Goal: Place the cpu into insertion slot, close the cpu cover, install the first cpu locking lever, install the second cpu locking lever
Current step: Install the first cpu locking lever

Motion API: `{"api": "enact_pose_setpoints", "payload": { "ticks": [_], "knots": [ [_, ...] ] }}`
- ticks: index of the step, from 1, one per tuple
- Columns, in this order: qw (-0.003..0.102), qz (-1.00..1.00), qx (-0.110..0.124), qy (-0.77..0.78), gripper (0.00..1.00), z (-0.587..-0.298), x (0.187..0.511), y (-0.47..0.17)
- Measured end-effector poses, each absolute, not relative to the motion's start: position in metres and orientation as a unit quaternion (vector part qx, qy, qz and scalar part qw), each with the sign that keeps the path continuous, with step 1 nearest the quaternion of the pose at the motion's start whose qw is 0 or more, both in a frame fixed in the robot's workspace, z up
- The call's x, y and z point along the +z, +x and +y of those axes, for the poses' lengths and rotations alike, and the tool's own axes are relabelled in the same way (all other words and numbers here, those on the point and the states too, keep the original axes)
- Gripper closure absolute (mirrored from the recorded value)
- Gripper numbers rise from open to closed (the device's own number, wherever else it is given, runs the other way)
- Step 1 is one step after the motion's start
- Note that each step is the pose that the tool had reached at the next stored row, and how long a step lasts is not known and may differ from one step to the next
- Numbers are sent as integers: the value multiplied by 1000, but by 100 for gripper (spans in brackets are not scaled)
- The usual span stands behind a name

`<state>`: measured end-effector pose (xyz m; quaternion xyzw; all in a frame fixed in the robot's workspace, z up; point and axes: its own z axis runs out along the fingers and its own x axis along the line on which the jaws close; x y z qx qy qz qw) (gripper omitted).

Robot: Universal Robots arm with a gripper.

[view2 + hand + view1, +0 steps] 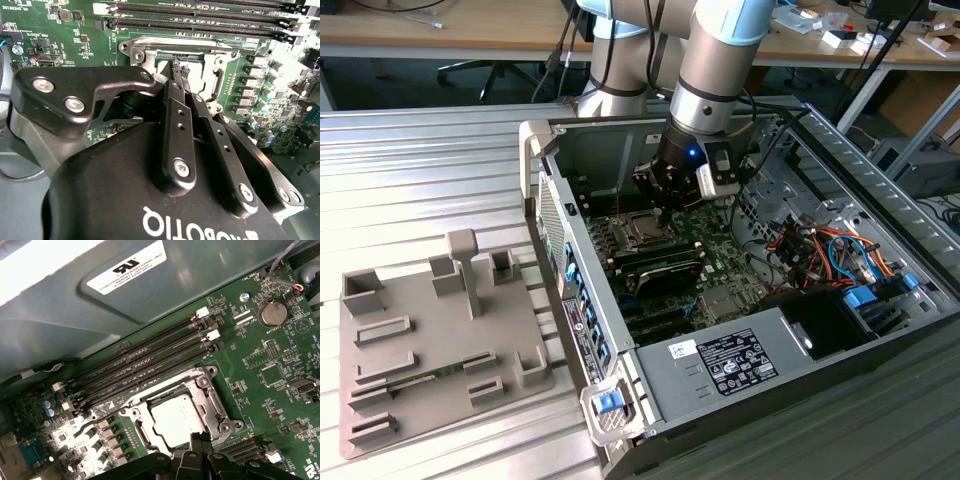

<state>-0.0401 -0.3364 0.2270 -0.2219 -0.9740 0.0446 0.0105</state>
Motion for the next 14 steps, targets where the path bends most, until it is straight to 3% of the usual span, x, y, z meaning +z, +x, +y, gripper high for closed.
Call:
{"api": "enact_pose_setpoints", "payload": {
  "ticks": [9, 14],
  "knots": [
    [8, -984, 45, -172, 89, -336, 227, -40],
    [12, -986, 22, -164, 89, -336, 227, -40]
  ]
}}
